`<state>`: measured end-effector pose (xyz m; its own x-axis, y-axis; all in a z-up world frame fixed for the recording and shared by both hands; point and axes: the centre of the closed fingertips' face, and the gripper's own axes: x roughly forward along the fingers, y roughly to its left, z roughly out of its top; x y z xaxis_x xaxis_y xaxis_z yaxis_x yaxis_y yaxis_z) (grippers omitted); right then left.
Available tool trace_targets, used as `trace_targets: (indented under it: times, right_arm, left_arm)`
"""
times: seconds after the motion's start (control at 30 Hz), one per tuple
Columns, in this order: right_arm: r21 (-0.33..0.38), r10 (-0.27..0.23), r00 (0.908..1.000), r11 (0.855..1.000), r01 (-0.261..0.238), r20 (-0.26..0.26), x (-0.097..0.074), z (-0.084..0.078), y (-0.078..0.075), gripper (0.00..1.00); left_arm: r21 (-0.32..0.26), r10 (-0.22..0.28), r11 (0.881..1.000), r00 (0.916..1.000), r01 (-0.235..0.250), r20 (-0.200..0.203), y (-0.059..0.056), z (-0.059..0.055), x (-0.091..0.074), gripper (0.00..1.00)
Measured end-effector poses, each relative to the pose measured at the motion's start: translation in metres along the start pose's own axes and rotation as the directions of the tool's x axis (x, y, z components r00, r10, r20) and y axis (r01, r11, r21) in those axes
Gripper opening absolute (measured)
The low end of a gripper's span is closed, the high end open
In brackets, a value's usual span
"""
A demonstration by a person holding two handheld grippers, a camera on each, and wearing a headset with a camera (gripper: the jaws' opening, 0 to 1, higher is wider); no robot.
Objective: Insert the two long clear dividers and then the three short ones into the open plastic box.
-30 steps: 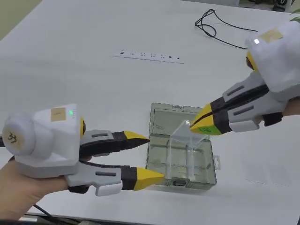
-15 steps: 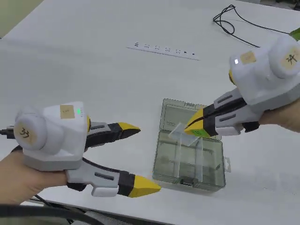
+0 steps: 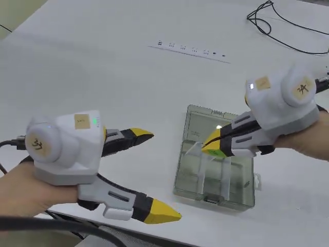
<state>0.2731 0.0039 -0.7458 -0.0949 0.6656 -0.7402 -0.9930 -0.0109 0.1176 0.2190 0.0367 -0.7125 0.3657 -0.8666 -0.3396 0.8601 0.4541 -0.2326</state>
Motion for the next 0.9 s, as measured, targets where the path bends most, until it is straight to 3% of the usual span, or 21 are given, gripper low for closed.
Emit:
trace_targets:
  times: [0.2, 0.5, 0.9]
  right_arm:
    - [-0.007, -0.001, 0.9999, 1.000, 0.001, -0.017, 0.006, -0.010, -0.006, 0.02]
    - [-0.030, -0.002, 0.9999, 1.000, 0.001, -0.013, 0.007, -0.007, -0.003, 0.02]
    - [-0.052, -0.023, 0.9984, 0.998, 0.020, -0.053, 0.024, -0.012, -0.001, 0.02]
  left_arm:
    - [-0.006, 0.002, 1.000, 1.0000, -0.002, 0.003, 0.000, 0.001, 0.000, 1.00]
    - [-0.009, 0.003, 1.000, 0.9999, -0.003, 0.013, 0.000, 0.004, 0.001, 1.00]
    - [-0.011, 0.001, 1.000, 0.9999, 0.000, 0.012, -0.003, 0.002, 0.001, 0.99]
